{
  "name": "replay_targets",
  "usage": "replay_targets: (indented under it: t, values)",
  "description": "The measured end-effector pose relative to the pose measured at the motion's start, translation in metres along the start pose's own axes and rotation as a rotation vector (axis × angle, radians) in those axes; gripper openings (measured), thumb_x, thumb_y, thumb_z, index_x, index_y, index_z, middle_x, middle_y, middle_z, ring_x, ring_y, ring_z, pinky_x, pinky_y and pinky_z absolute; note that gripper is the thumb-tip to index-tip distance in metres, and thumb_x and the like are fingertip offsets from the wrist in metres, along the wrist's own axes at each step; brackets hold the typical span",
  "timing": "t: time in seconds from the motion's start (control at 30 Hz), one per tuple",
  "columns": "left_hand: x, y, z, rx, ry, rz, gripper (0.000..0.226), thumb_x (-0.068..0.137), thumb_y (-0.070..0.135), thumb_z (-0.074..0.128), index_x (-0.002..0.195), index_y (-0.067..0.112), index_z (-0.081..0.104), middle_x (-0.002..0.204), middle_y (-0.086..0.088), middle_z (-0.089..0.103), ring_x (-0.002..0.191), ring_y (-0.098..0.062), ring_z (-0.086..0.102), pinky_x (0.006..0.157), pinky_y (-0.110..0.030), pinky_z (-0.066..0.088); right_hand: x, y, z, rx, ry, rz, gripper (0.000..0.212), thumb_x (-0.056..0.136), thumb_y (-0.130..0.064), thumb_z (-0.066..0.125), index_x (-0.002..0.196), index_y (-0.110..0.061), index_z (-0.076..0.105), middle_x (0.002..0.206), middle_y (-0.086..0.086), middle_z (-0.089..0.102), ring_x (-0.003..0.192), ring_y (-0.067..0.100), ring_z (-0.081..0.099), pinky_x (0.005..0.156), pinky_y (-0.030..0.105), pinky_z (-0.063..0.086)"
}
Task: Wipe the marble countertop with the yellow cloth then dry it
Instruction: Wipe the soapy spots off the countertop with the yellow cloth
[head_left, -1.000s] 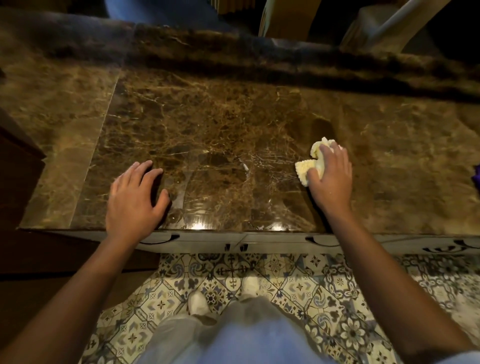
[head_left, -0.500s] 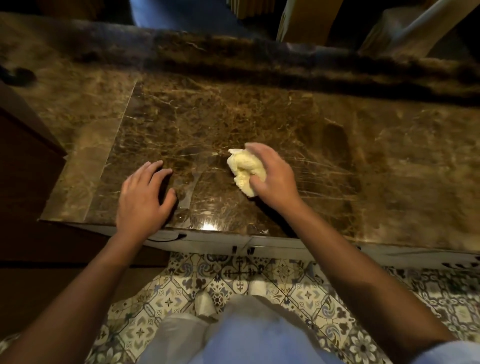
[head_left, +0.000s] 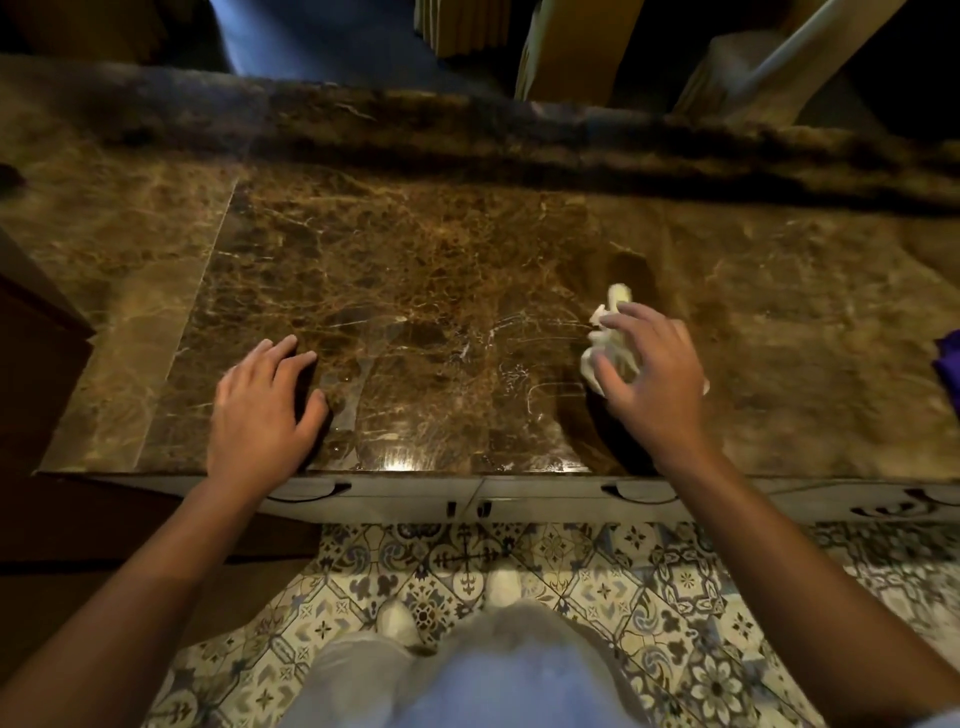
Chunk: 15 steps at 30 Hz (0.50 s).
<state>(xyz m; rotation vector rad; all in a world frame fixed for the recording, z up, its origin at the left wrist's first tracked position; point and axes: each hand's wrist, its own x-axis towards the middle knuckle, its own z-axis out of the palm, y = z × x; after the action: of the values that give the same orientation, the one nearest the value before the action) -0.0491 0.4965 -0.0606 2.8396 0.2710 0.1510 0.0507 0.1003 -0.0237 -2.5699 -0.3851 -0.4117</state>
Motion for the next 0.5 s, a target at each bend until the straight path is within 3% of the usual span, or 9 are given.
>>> replay_targets:
  t: [0.07, 0.17, 0.27, 0.33, 0.37, 0.43, 0.5]
  values:
    - [0.002, -0.001, 0.001, 0.006, 0.004, 0.007, 0.049, 0.099, 0.031, 0.064, 0.143, 0.01, 0.057, 0.158, -0.015, 0.049, 0.152, -0.034, 0.036, 0.121, -0.057, 0.028, 0.0, 0.001, -0.001, 0.05, 0.074, 0.06, 0.031, 0.092, -0.035, 0.067, 0.121, -0.022, 0.069, 0.132, -0.002, 0.065, 0.121, 0.016, 0.054, 0.098, 0.032, 0.042]
    - [0.003, -0.003, 0.004, 0.022, 0.007, 0.004, 0.05, 0.098, 0.032, 0.064, 0.142, 0.011, 0.058, 0.156, -0.015, 0.05, 0.151, -0.034, 0.037, 0.12, -0.057, 0.029, 0.002, 0.018, -0.005, 0.138, 0.023, 0.196, 0.029, 0.098, -0.035, 0.057, 0.117, -0.02, 0.073, 0.125, 0.001, 0.071, 0.119, 0.018, 0.061, 0.102, 0.047, 0.051]
    - [0.004, -0.006, 0.006, 0.028, 0.01, 0.01, 0.05, 0.098, 0.032, 0.064, 0.143, 0.011, 0.056, 0.156, -0.015, 0.05, 0.151, -0.034, 0.036, 0.119, -0.057, 0.029, -0.004, 0.023, 0.004, -0.133, -0.211, 0.108, 0.045, 0.101, -0.042, 0.053, 0.141, -0.02, 0.058, 0.149, 0.006, 0.057, 0.142, 0.029, 0.047, 0.118, 0.048, 0.035]
    - [0.005, -0.007, 0.007, 0.033, 0.015, 0.019, 0.05, 0.097, 0.032, 0.065, 0.142, 0.011, 0.056, 0.155, -0.016, 0.051, 0.15, -0.035, 0.037, 0.119, -0.058, 0.03, -0.01, 0.031, 0.012, -0.214, -0.283, 0.11, 0.052, 0.104, -0.046, 0.05, 0.151, -0.025, 0.045, 0.159, 0.003, 0.045, 0.15, 0.028, 0.035, 0.122, 0.053, 0.026]
    - [0.006, -0.008, 0.007, 0.034, 0.019, 0.02, 0.049, 0.097, 0.031, 0.065, 0.141, 0.011, 0.057, 0.154, -0.016, 0.052, 0.15, -0.035, 0.038, 0.118, -0.058, 0.03, -0.009, 0.037, 0.01, -0.174, -0.242, 0.189, 0.05, 0.104, -0.048, 0.049, 0.151, -0.03, 0.045, 0.154, 0.001, 0.05, 0.145, 0.027, 0.041, 0.118, 0.054, 0.032]
    - [0.008, -0.007, 0.007, 0.034, 0.031, 0.012, 0.047, 0.097, 0.031, 0.066, 0.139, 0.011, 0.058, 0.15, -0.016, 0.054, 0.147, -0.036, 0.041, 0.117, -0.059, 0.031, 0.001, 0.052, -0.002, -0.092, -0.089, 0.405, 0.042, 0.1, -0.049, 0.054, 0.139, -0.035, 0.054, 0.129, -0.002, 0.065, 0.115, 0.022, 0.06, 0.097, 0.05, 0.052]
    - [0.011, -0.003, 0.008, 0.033, 0.052, -0.005, 0.044, 0.096, 0.031, 0.066, 0.135, 0.01, 0.06, 0.146, -0.016, 0.056, 0.144, -0.037, 0.043, 0.116, -0.06, 0.032, 0.015, 0.066, -0.013, 0.059, -0.022, 0.569, 0.025, 0.096, -0.042, 0.063, 0.12, -0.034, 0.063, 0.111, -0.005, 0.069, 0.088, 0.008, 0.062, 0.073, 0.036, 0.058]
